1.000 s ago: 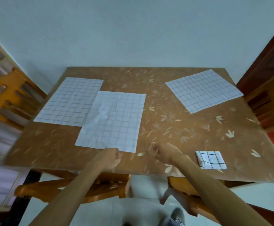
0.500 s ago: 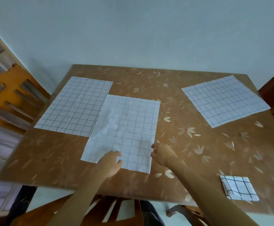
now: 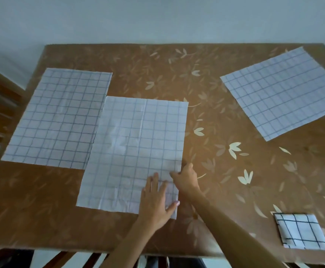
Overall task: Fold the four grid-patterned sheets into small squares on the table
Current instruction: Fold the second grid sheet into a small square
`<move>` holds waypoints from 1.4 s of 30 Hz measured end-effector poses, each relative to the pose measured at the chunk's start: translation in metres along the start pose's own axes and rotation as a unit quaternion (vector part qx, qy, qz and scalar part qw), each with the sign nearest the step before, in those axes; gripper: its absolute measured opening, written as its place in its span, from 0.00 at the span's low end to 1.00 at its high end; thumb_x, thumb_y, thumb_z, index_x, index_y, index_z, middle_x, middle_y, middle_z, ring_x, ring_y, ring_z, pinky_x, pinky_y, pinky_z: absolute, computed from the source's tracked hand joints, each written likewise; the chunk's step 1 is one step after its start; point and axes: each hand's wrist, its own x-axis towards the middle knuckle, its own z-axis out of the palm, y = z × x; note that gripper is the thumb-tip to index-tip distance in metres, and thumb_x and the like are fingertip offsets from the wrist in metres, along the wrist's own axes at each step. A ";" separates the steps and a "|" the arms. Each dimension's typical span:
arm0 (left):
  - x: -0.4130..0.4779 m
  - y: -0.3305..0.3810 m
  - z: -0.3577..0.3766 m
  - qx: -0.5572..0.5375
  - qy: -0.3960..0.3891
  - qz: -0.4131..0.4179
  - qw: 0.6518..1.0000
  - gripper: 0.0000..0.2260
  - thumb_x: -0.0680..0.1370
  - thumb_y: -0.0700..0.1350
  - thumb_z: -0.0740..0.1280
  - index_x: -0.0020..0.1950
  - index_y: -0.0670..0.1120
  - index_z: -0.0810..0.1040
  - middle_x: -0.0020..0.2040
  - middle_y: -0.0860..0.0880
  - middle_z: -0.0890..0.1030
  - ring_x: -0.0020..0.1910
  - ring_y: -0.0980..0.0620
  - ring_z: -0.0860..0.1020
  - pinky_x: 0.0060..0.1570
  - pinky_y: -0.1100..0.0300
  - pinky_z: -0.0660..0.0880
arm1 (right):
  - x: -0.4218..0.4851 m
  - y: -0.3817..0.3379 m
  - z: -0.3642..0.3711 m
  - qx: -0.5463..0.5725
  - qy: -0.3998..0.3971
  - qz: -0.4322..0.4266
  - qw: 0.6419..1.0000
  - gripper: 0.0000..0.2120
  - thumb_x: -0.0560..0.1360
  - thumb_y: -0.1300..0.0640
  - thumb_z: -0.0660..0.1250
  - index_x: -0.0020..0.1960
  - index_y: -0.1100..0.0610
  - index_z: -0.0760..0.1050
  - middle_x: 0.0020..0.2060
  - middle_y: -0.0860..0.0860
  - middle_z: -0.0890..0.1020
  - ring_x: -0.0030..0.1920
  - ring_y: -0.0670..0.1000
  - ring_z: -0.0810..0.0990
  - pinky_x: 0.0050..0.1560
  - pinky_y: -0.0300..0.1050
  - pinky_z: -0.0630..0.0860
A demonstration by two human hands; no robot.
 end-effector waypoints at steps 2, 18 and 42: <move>0.002 0.002 0.001 -0.009 0.024 -0.007 1.000 0.32 0.74 0.72 0.55 0.70 0.54 0.65 0.78 0.40 0.62 0.77 0.38 0.62 0.71 0.40 0.68 | 0.004 0.002 0.005 0.000 0.006 -0.013 1.000 0.14 0.72 0.53 0.67 0.54 0.59 0.71 0.46 0.54 0.81 0.49 0.56 0.80 0.46 0.47 0.75; -0.007 0.003 -0.002 -0.126 0.099 -0.006 0.987 0.45 0.68 0.73 0.62 0.77 0.47 0.60 0.74 0.48 0.70 0.74 0.48 0.68 0.74 0.50 0.66 | -0.046 -0.006 0.009 0.114 0.082 -0.048 0.989 0.14 0.72 0.59 0.69 0.55 0.56 0.71 0.37 0.55 0.83 0.29 0.49 0.82 0.33 0.40 0.78; -0.061 -0.184 -0.078 -0.235 -0.025 0.083 0.968 0.11 0.80 0.39 0.64 0.47 0.52 0.83 0.40 0.58 0.84 0.41 0.60 0.82 0.43 0.62 0.77 | -0.048 0.010 0.013 -0.338 0.179 -0.229 0.895 0.08 0.71 0.61 0.75 0.48 0.51 0.85 0.50 0.54 0.78 0.53 0.56 0.74 0.49 0.45 0.71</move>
